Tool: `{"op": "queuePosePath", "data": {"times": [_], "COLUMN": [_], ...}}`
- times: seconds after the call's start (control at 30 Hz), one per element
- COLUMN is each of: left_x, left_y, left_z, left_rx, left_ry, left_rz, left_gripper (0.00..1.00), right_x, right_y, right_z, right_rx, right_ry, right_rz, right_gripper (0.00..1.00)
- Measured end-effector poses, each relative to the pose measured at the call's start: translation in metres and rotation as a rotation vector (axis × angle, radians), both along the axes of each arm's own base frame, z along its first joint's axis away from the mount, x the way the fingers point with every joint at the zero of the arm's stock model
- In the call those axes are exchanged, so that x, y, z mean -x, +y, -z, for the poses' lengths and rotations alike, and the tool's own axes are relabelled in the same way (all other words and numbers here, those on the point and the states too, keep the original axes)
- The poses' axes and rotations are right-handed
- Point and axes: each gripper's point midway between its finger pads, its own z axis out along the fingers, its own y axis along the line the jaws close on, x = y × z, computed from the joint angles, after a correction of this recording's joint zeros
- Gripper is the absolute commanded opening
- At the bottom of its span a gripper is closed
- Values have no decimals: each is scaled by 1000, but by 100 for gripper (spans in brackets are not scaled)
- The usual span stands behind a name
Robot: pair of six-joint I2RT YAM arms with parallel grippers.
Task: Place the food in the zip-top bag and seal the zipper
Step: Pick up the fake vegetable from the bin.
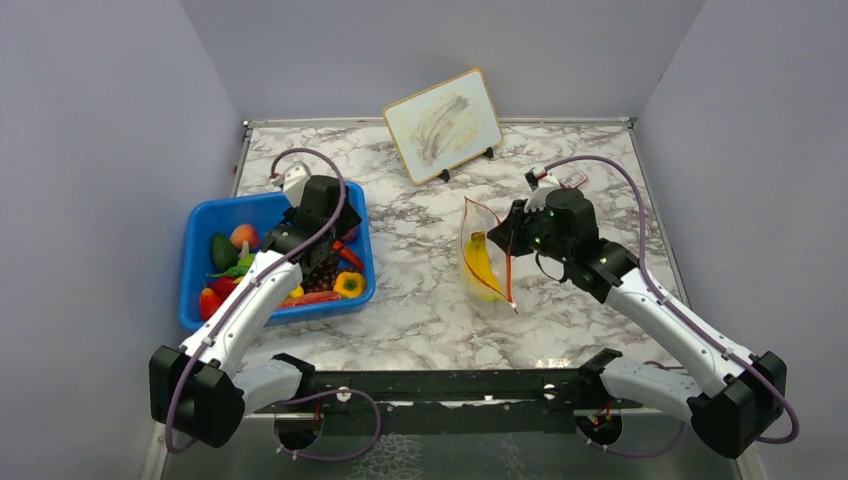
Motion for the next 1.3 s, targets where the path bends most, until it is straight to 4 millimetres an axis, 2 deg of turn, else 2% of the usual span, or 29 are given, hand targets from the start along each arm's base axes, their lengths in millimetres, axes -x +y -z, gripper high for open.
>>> {"op": "queuePosePath", "data": {"times": [0.2,0.37,0.47,0.67,0.77,0.9,1.3], "left_x": [16,30,42,55,56,59,58], "left_y": [60,88,99,107,109,111,111], "left_z": [30,44,60,74,76,85,97], "left_rx": [126,187,206,217,222,217,213], "left_ry": [114,168,211,264,268,293,332], "left_rz": [-348,-532,-615,-686,-700,-720,-729], "left_gripper": [65,59,57,57,57,50,45], "right_x": [0,0,1,1,2,2,5], "right_y": [0,0,0,0,0,1,2], "right_z": [0,1,4,5,5,5,10], "right_rx": [0,1,4,4,3,1,-1], "right_ry": [-1,2,7,9,9,10,22], "right_rz": [0,0,-1,-3,-5,-10,-25], "right_gripper": [1,1,1,1,1,1,1]}}
